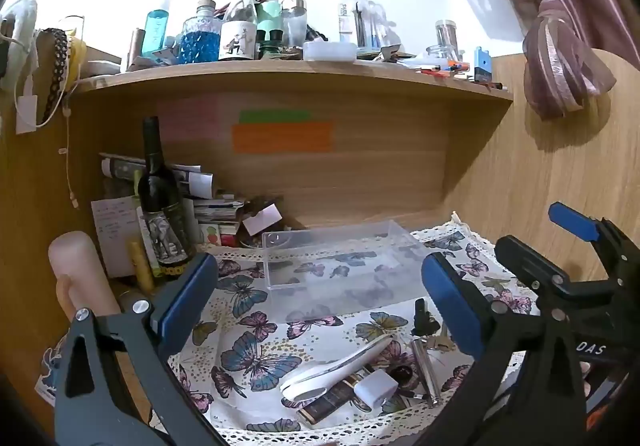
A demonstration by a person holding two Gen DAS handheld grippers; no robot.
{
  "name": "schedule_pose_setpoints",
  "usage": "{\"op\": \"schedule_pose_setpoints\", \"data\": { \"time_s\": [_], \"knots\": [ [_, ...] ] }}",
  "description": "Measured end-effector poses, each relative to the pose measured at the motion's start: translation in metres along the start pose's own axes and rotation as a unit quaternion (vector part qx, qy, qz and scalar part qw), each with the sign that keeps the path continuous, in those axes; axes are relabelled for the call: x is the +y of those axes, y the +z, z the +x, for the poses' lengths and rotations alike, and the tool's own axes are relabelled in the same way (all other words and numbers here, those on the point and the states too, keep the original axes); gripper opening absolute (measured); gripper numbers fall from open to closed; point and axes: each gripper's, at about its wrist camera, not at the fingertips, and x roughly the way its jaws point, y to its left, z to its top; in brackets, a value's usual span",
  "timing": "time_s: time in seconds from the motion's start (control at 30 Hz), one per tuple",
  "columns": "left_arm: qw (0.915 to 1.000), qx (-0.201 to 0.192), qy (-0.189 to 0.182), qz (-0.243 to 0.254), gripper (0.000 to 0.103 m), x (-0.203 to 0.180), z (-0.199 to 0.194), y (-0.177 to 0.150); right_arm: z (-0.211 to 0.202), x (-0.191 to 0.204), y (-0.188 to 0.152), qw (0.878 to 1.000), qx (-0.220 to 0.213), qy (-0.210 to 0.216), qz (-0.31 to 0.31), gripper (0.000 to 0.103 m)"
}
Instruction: Organize rigid objects
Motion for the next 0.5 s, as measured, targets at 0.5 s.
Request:
{"op": "schedule_pose_setpoints", "data": {
  "time_s": [0.5],
  "knots": [
    [0.9999, -0.003, -0.011, 0.003, 0.103, -0.007, -0.001, 0.005, 0.004, -0.002, 0.000, 1.000, 0.008, -0.002, 0.016, 0.103]
  ]
}}
